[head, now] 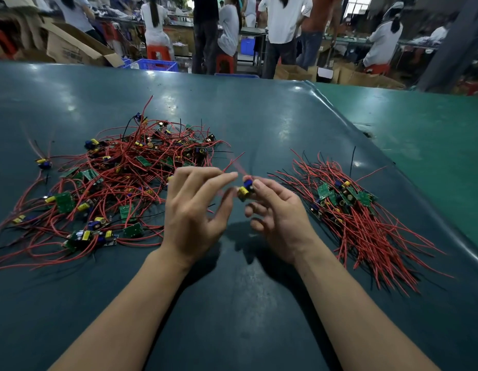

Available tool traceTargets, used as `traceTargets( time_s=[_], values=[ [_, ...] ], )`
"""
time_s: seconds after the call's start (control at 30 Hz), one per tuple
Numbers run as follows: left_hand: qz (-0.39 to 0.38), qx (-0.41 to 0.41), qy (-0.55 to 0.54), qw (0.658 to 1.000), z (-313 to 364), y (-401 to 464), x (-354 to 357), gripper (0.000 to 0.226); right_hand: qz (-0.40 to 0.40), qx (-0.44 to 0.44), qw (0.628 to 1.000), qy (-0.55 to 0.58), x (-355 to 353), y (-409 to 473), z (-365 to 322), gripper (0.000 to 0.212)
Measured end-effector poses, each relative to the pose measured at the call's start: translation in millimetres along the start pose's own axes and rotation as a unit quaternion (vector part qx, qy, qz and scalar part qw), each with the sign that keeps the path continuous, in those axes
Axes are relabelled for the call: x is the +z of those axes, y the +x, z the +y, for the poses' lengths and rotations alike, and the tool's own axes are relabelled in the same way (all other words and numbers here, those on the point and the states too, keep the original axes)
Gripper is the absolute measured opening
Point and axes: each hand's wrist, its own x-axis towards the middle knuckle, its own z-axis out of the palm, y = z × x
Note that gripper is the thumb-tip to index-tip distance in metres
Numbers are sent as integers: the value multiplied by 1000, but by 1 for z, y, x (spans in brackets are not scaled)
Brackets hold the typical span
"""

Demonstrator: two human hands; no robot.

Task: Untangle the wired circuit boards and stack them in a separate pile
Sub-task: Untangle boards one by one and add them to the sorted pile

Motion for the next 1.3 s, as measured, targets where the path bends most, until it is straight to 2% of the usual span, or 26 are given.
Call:
traceTargets(
  time_s=[0.07,0.13,0.23,0.3,0.37,0.5,0.6,0.67,0.8,0.9,1.0,1.13,1.2,1.3],
  values=[
    [31,10,-24,999,3,-1,-2,10,16,0,999,37,-1,1,-5,10],
    [-12,-2,-71,997,7,-3,0,13,29,-2,997,65,-2,1,-8,13],
    [-129,-137,-126,974,12,-7,6,28,25,-8,999,42,-2,-1,-7,13],
    [-165,-227,-161,946,11,-6,8,37,20,-15,1000,3,0,-1,-3,13],
    [-151,-285,-209,923,10,-4,7,39,18,-25,999,-17,1,-1,-1,11],
    [-138,-334,-279,890,11,-1,5,30,19,-39,999,-30,1,-1,-2,17],
    [-147,-382,-317,856,7,0,7,37,25,-46,996,-73,1,-2,-1,20],
    [-143,-375,-329,855,3,-1,8,29,26,-48,996,-76,1,-2,-1,21],
    [-97,-338,-311,883,4,-2,9,17,14,-45,997,-63,2,-4,-3,22],
    [-97,-396,-354,842,6,-4,12,10,7,-18,1000,-10,4,-4,-4,26],
    [-113,-405,-363,831,5,-3,12,6,23,20,998,59,3,-2,-7,28],
    [-84,-432,-407,800,5,-2,11,2,34,46,989,137,1,-1,-8,19],
    [-78,-436,-411,797,6,-1,12,2,50,57,988,134,2,1,-6,9],
    [-75,-429,-397,808,5,-1,12,2,76,76,992,72,3,5,-1,13]
  ],
)
